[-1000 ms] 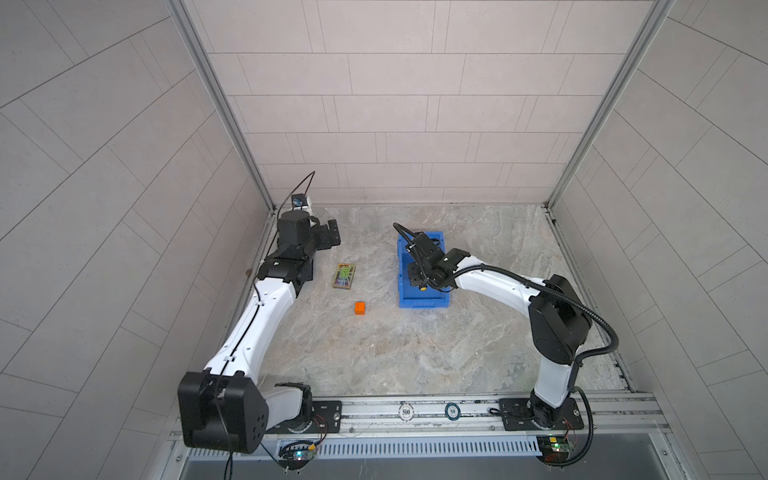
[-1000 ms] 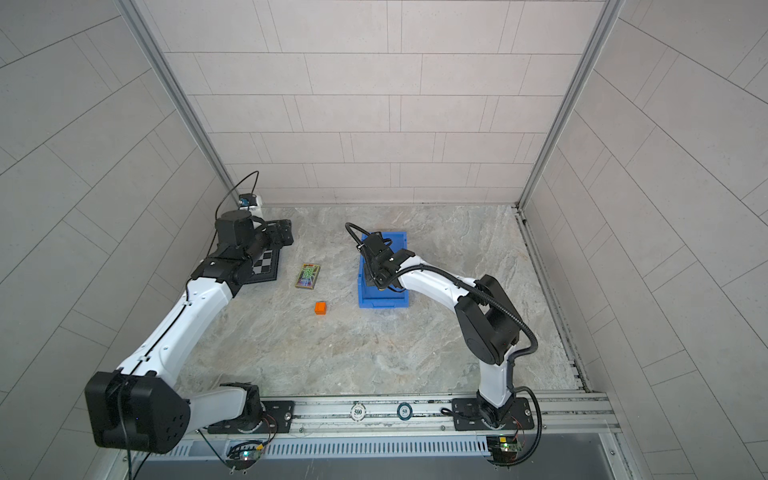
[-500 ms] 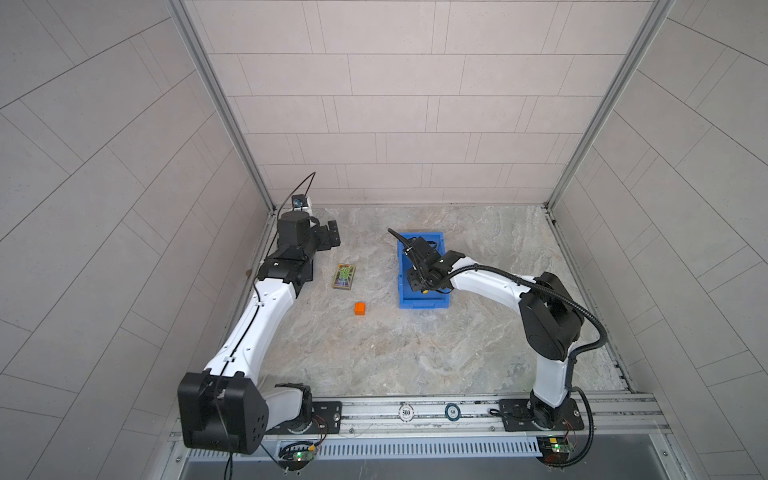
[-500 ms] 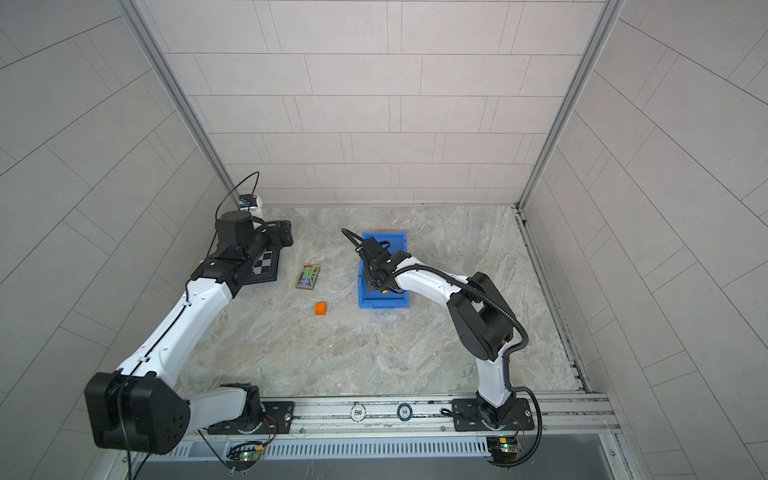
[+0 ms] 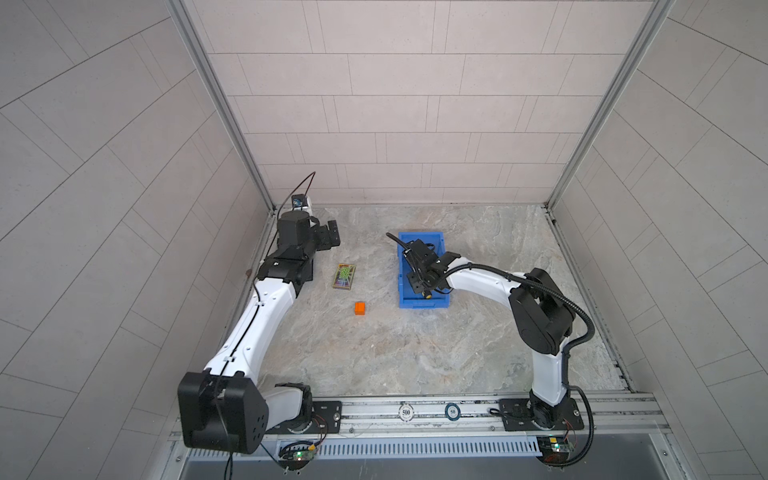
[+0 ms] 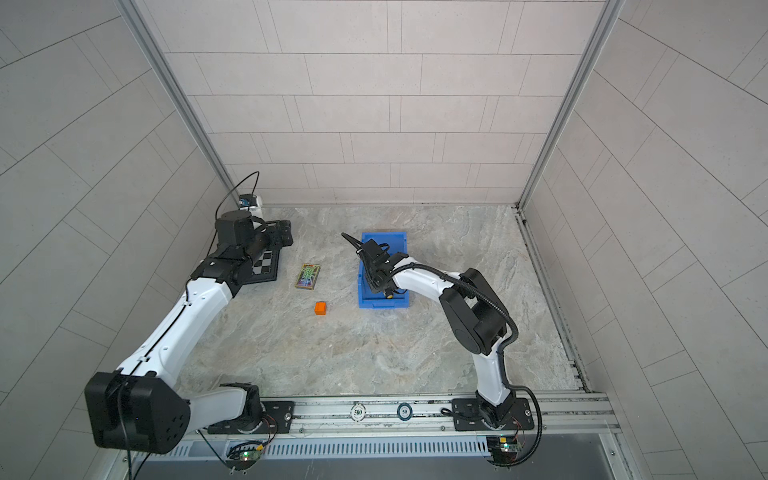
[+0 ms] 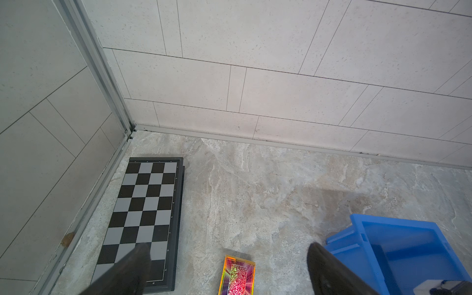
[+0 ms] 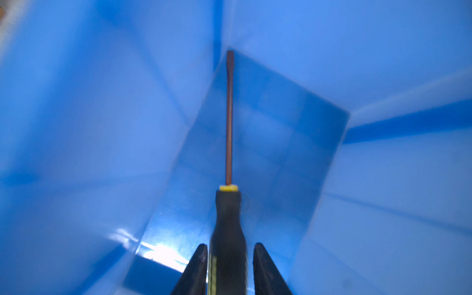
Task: Put the screwdriver in the bin
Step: Place the screwdriver into the bin.
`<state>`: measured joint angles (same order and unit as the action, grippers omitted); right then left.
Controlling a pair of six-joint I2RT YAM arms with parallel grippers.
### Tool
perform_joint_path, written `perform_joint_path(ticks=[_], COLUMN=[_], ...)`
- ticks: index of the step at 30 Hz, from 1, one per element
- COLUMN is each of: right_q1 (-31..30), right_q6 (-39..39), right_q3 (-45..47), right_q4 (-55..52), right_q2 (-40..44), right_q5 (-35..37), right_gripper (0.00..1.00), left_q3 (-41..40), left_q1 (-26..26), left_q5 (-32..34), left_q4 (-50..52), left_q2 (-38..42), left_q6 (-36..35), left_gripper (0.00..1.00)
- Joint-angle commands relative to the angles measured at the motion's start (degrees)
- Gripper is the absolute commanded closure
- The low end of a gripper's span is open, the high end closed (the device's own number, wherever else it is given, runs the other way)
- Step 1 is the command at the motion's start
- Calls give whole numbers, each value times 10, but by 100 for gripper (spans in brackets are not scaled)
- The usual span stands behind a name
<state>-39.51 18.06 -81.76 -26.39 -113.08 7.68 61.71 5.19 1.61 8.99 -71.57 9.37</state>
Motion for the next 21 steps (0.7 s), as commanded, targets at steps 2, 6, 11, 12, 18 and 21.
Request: perform_joint_path(ticks=[2,6,11,12,18,21], right_q1=[3,5,5,5,5,5], right_q6=[-6,-1,1,1,7,6], right_q3=[-9,-8,-6,-6,-14,-22], right_q4=[5,7,9,10,2,-5], right_q2=[-20,-23,-7,-4,36,63], right_q5=[22,23,23,22,11,7], right_gripper=[66,66,66,66,65,65], left_q3=[19,20,20,20,19,19], left_q1=[-4,-4,-4,-4,-4,-4], left_q5=[7,7,8,8,8,9], left_q4=[5,6,6,6,6,6], left_q2=[7,6,5,5,3,3], left_q6=[-8,-8,-8,-8,-8,-9], left_gripper=[1,1,0,0,0,0])
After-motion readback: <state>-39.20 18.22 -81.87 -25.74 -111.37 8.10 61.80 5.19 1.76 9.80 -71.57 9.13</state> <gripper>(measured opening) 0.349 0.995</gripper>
